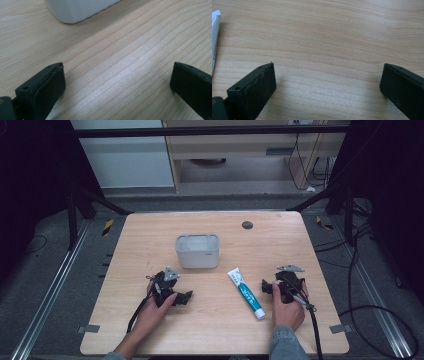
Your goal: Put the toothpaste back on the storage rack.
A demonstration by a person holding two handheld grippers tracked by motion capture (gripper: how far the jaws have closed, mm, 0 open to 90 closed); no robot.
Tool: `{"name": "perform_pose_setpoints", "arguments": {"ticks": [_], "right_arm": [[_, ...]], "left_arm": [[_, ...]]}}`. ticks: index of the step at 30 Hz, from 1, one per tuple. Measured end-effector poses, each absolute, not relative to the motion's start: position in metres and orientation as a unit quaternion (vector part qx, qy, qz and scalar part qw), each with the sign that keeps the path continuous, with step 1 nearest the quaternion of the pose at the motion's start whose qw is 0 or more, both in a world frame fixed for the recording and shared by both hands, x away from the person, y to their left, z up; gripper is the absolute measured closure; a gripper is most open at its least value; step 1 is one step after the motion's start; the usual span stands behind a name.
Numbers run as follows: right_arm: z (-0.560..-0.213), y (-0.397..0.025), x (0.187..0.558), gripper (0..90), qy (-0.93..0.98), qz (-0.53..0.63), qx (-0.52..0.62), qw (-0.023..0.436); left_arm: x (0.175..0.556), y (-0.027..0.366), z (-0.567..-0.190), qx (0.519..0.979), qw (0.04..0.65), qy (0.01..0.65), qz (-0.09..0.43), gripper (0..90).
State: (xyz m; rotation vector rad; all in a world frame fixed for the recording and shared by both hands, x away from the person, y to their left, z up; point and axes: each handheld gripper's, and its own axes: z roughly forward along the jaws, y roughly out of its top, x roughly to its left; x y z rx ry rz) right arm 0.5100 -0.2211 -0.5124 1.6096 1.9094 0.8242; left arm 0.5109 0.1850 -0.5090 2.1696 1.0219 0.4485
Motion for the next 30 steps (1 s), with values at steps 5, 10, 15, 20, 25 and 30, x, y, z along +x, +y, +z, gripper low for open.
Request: {"name": "perform_pose_setpoints", "arguments": {"ticks": [5,10,15,20,25,30], "right_arm": [[-0.5123,-0.2208,0.5100,0.9,0.701,0.303,0.594,0.253],[-0.5123,-0.2202,0.5096,0.9,0.699,0.302,0.597,0.255],[-0.5122,-0.2198,0.5100,0.9,0.698,0.301,0.598,0.255],[-0.5120,-0.2216,0.5095,0.9,0.704,0.304,0.591,0.250],[-0.5120,-0.2223,0.5107,1.3,0.708,0.306,0.586,0.249],[-0.5033,-0.2236,0.5057,11.2,0.729,0.287,0.559,0.272]], "left_arm": [[0.5114,0.1850,-0.5090,0.835,0.344,0.393,0.173,0.0],[0.5121,0.1849,-0.5090,0.836,0.344,0.392,0.172,0.0],[0.5122,0.1849,-0.5090,0.836,0.344,0.392,0.172,0.0],[0.5123,0.1851,-0.5090,0.836,0.344,0.391,0.172,0.0],[0.5123,0.1851,-0.5090,0.836,0.344,0.391,0.172,0.0],[0.5141,0.1852,-0.5088,0.838,0.344,0.388,0.170,0.0]]}}
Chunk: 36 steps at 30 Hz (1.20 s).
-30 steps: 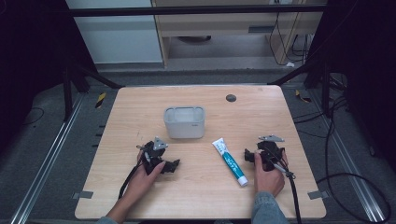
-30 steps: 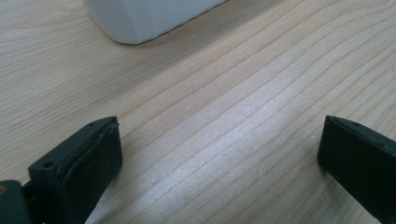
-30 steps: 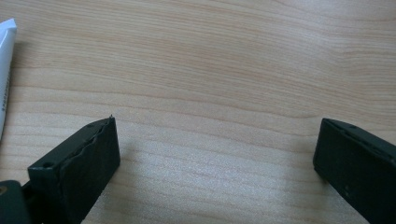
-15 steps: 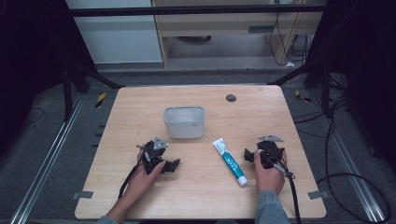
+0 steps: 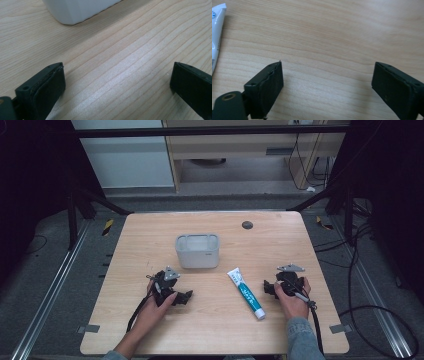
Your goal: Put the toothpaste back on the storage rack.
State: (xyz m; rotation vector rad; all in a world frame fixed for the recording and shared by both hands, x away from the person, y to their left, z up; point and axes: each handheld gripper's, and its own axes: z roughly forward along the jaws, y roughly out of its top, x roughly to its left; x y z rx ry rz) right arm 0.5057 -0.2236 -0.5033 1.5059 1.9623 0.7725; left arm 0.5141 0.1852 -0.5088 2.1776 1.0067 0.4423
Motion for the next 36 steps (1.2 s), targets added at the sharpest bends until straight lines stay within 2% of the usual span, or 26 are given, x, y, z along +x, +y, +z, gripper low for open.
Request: {"name": "perform_pose_setpoints", "arguments": {"ticks": [6,8,10,18,25,28,31,36], "right_arm": [[-0.465,-0.210,0.492,15.7,0.760,0.265,0.513,0.299],[-0.454,-0.202,0.488,16.0,0.769,0.264,0.501,0.295],[-0.445,-0.193,0.484,22.5,0.789,0.264,0.477,0.284],[-0.415,-0.161,0.484,30.1,0.818,0.264,0.436,0.265],[-0.416,-0.135,0.487,34.7,0.837,0.251,0.424,0.237],[-0.417,-0.129,0.489,35.8,0.840,0.247,0.418,0.244],[-0.418,-0.126,0.493,35.3,0.838,0.247,0.433,0.222],[-0.422,-0.122,0.505,22.7,0.840,0.230,0.448,0.201]], "left_arm": [[0.518,0.184,-0.509,0.839,0.343,0.387,0.169,0.0],[0.518,0.184,-0.509,0.839,0.343,0.387,0.169,0.0],[0.518,0.184,-0.509,0.839,0.344,0.386,0.168,0.0],[0.516,0.186,-0.509,0.843,0.345,0.378,0.167,0.0],[0.515,0.186,-0.509,0.842,0.345,0.379,0.168,0.0],[0.515,0.186,-0.509,0.842,0.345,0.379,0.168,0.0],[0.515,0.186,-0.509,0.842,0.345,0.379,0.168,0.0],[0.516,0.186,-0.509,0.841,0.346,0.381,0.169,0.0]]}}
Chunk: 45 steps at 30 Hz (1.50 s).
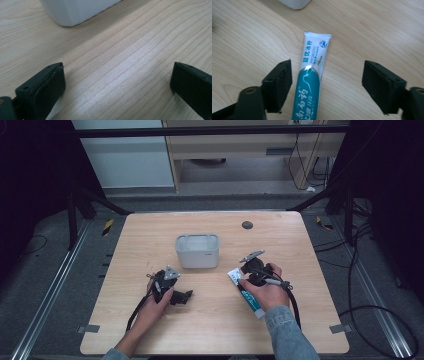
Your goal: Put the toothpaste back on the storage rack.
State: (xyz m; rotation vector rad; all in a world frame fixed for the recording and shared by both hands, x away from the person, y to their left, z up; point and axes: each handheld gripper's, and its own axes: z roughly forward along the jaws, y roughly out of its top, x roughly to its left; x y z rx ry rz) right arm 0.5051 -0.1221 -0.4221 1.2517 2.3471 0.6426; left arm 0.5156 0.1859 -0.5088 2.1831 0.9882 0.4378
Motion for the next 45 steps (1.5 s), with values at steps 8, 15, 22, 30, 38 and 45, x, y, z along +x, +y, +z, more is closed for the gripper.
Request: {"name": "perform_pose_setpoints", "arguments": {"ticks": [8,15,22,30,38,45], "right_arm": [[-0.431,-0.116,0.514,21.5,0.841,0.217,0.463,0.177],[-0.439,-0.114,0.515,30.1,0.850,0.207,0.457,0.162],[-0.445,-0.116,0.519,35.4,0.852,0.199,0.462,0.144],[-0.450,-0.113,0.522,39.4,0.855,0.191,0.462,0.137],[-0.453,-0.111,0.528,38.6,0.859,0.182,0.461,0.131],[-0.459,-0.104,0.534,37.4,0.860,0.173,0.463,0.124]], "left_arm": [[0.515,0.187,-0.509,0.841,0.345,0.382,0.169,0.0],[0.515,0.187,-0.509,0.841,0.345,0.382,0.169,0.0],[0.515,0.187,-0.509,0.841,0.345,0.382,0.169,0.0],[0.515,0.187,-0.509,0.841,0.345,0.382,0.169,0.0],[0.515,0.187,-0.509,0.841,0.344,0.382,0.169,0.0],[0.515,0.187,-0.509,0.841,0.345,0.382,0.169,0.0]]}}
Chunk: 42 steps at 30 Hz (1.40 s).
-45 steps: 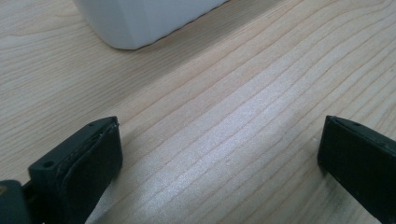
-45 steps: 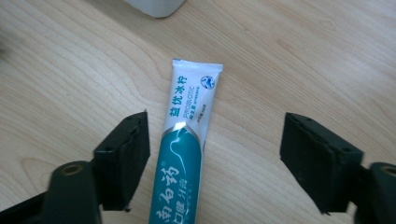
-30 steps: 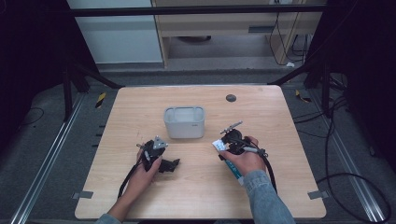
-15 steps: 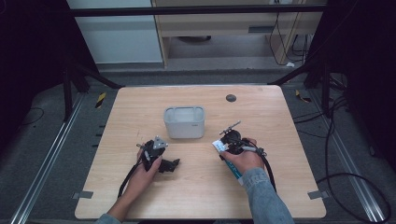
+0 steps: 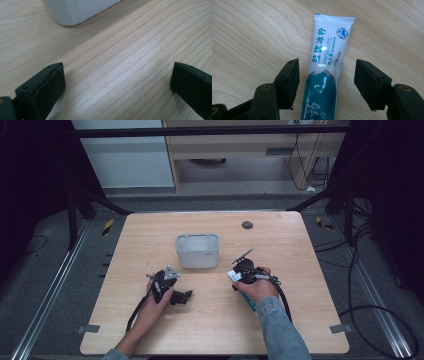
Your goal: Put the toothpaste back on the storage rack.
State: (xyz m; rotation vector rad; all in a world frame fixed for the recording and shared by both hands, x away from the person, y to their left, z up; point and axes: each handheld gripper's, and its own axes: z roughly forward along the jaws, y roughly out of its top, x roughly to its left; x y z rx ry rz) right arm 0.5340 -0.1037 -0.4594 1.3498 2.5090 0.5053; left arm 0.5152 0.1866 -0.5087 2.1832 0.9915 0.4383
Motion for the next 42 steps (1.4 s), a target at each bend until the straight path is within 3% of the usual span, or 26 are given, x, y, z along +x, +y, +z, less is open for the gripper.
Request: {"name": "perform_pose_setpoints", "arguments": {"ticks": [34,36,42], "right_arm": [[-0.471,-0.104,0.540,57.0,0.861,0.158,0.474,0.090],[-0.470,-0.105,0.541,62.8,0.862,0.154,0.475,0.092],[-0.469,-0.106,0.542,67.3,0.862,0.152,0.475,0.093]], "left_arm": [[0.515,0.187,-0.509,0.841,0.345,0.382,0.169,0.0],[0.515,0.187,-0.509,0.841,0.345,0.382,0.169,0.0],[0.515,0.187,-0.509,0.841,0.345,0.382,0.169,0.0]]}}
